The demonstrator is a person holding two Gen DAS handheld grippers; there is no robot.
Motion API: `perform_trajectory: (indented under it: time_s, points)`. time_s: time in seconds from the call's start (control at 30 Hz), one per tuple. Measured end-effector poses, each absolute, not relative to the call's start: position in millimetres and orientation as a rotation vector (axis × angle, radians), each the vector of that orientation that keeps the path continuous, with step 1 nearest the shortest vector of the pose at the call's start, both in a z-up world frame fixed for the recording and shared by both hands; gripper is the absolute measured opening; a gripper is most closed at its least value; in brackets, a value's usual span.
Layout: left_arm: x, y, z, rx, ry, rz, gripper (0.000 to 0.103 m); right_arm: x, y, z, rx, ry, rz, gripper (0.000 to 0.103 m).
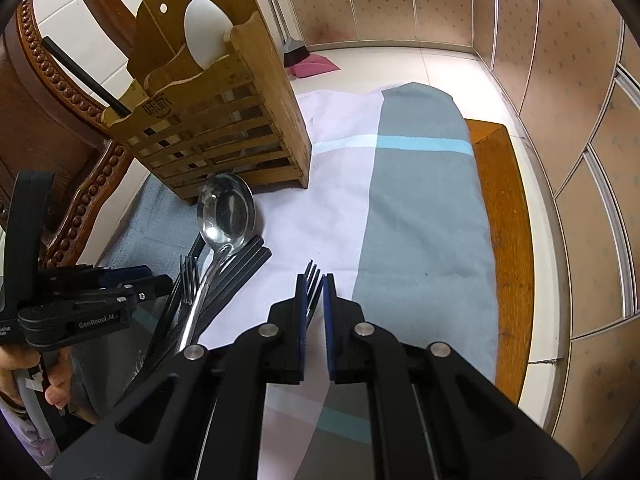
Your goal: Organize utensils
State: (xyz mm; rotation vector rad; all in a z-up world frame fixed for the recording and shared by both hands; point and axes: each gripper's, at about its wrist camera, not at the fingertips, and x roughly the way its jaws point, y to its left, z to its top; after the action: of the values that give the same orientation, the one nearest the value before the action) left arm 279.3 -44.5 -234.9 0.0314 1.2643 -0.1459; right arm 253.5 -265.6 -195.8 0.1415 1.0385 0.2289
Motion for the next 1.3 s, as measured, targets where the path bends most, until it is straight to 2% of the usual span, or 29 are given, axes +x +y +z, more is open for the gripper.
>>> perform_trajectory:
  time_s: [0.2, 0.37, 0.63, 0.67, 0.73, 0.83, 0.87, 1.07, 1.23, 1.3]
  points:
    - [272, -38, -232, 0.031, 1.242, -0.153, 0.035, 253, -267, -196, 0.149, 1.041, 0.227, 0.008]
    - [270, -41, -210, -0.029, 1.178, -0.223, 0.035, 252, -266, -195, 0.144, 1.037, 0.224, 0.008]
    - [285, -67, -216, -0.054, 1.171, -0.281, 0.038, 256, -262, -196, 0.148, 1.043, 0.227, 0.009]
    - [285, -69, -217, -0.052, 1.174, -0.283, 0.035, 256, -262, -196, 0.146, 1.042, 0.230, 0.009]
    - [286, -72, -216, -0.080, 1.178, -0.313, 0.015, 255, -263, -196, 0.144, 1.043, 0.234, 0.009]
    - [282, -78, -213, -0.064, 1.153, -0.303, 0.012, 254, -266, -197, 0.148, 1.046, 0.237, 0.009]
    - [281, -77, -209, -0.066, 1.146, -0.297, 0.000, 254, -267, -197, 0.150, 1.048, 0.238, 0.009]
    - [271, -63, -182, -0.125, 1.075, -0.321, 0.000, 253, -268, -195, 0.159, 1.036, 0.237, 0.009]
    - [276, -63, -190, -0.113, 1.108, -0.338, 0.002, 253, -266, -193, 0.155, 1.024, 0.243, 0.009]
    - [272, -62, -196, -0.104, 1.123, -0.349, 0.023, 253, -266, -194, 0.156, 1.030, 0.239, 0.009]
